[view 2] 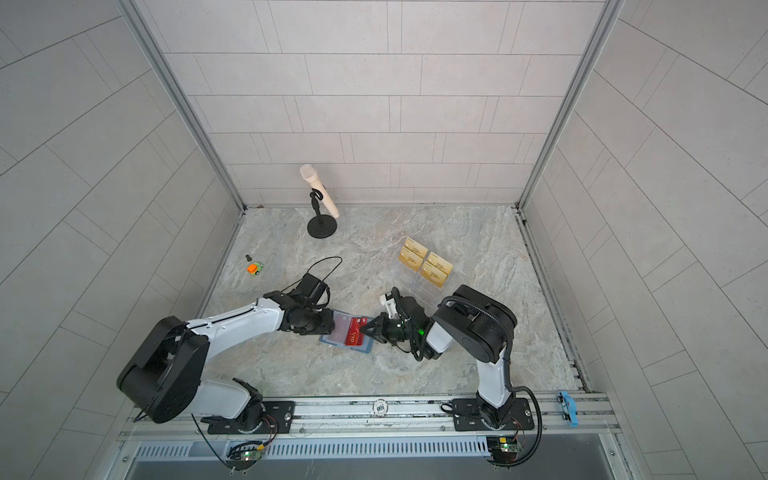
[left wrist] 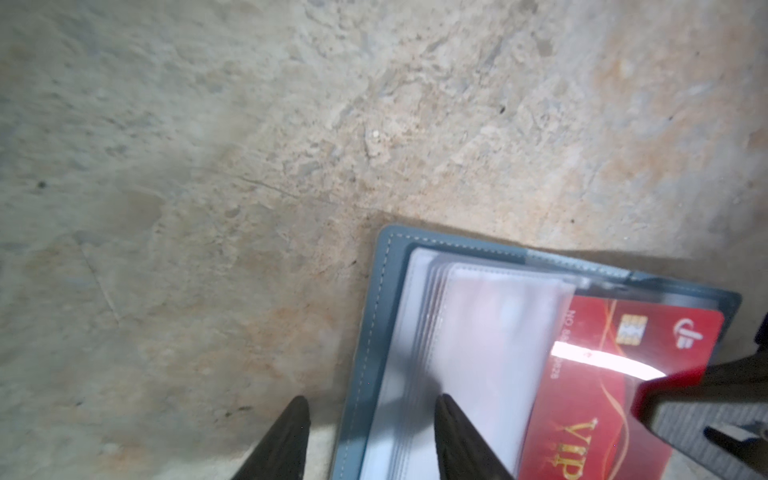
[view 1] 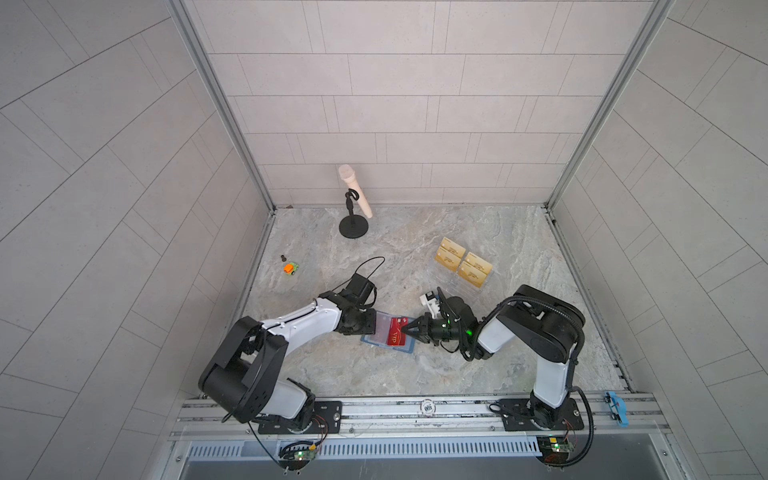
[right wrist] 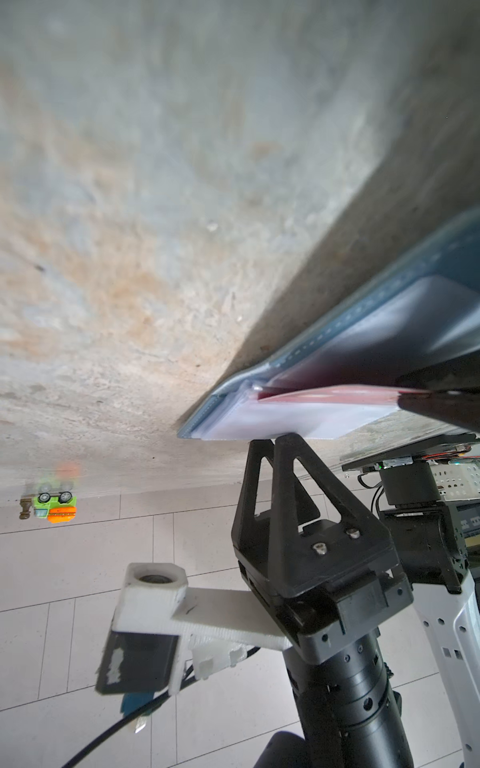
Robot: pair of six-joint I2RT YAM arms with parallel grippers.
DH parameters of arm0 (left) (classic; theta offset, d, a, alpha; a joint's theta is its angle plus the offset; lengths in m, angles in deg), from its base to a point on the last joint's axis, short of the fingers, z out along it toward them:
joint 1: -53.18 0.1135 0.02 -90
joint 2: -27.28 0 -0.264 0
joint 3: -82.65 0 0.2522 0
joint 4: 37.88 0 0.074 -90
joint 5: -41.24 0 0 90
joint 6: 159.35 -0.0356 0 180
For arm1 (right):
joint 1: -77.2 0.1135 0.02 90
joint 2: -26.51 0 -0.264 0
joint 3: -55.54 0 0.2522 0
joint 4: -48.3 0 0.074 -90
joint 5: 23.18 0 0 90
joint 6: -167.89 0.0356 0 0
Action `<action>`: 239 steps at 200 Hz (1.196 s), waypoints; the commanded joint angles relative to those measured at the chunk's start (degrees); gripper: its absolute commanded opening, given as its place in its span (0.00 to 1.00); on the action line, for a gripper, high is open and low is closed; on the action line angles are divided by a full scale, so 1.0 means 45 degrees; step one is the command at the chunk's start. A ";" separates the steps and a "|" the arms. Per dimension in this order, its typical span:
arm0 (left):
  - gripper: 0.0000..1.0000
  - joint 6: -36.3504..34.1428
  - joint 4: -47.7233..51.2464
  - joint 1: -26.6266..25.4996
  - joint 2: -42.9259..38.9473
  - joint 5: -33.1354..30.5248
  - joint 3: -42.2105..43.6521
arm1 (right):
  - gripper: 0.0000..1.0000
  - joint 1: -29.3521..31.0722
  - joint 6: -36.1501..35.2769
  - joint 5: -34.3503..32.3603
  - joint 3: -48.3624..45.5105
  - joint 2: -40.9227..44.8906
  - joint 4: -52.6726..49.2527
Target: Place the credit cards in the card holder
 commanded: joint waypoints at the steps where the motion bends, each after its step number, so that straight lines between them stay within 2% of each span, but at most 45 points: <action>1: 0.50 -0.0169 -0.0067 0.0075 0.0408 0.0397 0.0001 | 0.00 0.0093 -0.0316 -0.0173 0.0122 0.0196 -0.1232; 26: 0.40 0.0205 -0.0430 0.0075 0.0369 0.1121 0.0441 | 0.00 0.0089 -0.0267 -0.0190 0.0215 0.0087 -0.1266; 41: 0.30 0.0471 -0.0761 0.0065 0.0285 0.1502 0.0816 | 0.00 0.0062 -0.0113 -0.0134 0.0174 -0.0041 -0.0891; 68: 0.22 0.0772 -0.0979 0.0069 0.0207 0.1596 0.1251 | 0.00 0.0040 0.0142 -0.0026 0.0035 -0.0169 -0.0208; 129: 0.15 0.0982 -0.0812 0.0016 -0.0246 0.1483 0.1495 | 0.00 0.0024 -0.0065 -0.0096 -0.0098 0.0013 -0.0423; 176: 0.08 0.1083 -0.0883 0.0016 -0.0185 0.1457 0.1555 | 0.00 0.0003 -0.1187 -0.0515 -0.0184 0.1081 -0.2419; 239: 0.00 0.1150 -0.1012 -0.0091 -0.0071 0.1703 0.1572 | 0.00 0.0063 -0.0834 -0.0804 -0.0469 0.0743 -0.1319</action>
